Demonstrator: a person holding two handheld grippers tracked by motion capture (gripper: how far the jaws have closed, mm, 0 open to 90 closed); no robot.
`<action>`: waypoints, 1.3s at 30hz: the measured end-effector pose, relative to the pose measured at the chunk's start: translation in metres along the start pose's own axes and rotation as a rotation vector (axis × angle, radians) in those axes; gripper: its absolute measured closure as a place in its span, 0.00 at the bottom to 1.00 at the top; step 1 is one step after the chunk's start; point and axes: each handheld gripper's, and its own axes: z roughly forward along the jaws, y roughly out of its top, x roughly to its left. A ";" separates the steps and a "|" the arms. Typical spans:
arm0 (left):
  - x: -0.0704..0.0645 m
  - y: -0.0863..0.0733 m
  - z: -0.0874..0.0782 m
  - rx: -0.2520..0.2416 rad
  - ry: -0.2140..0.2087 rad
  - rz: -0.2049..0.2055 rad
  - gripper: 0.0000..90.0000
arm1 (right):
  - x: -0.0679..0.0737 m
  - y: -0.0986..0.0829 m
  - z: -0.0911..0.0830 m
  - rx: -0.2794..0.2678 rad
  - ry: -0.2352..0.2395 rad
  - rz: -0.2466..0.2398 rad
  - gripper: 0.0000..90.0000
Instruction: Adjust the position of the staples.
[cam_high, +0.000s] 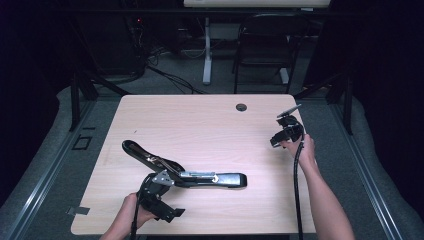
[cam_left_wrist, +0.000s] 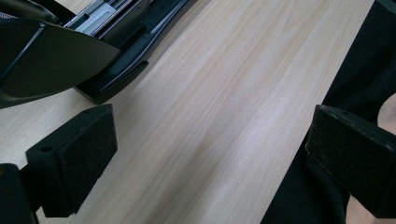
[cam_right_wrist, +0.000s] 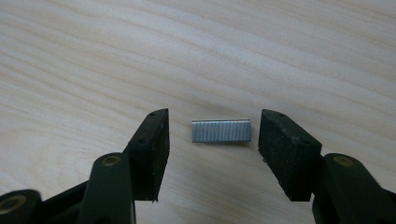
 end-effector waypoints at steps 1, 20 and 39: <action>0.000 0.000 0.000 0.001 0.000 0.000 0.02 | 0.000 0.001 0.001 0.000 -0.009 -0.005 0.48; 0.000 0.000 0.000 0.000 0.004 0.002 0.02 | 0.000 0.002 0.013 0.034 -0.027 -0.003 0.61; -0.002 0.002 -0.001 0.000 0.005 0.015 0.02 | 0.015 -0.019 -0.020 -0.007 -0.012 -0.043 0.63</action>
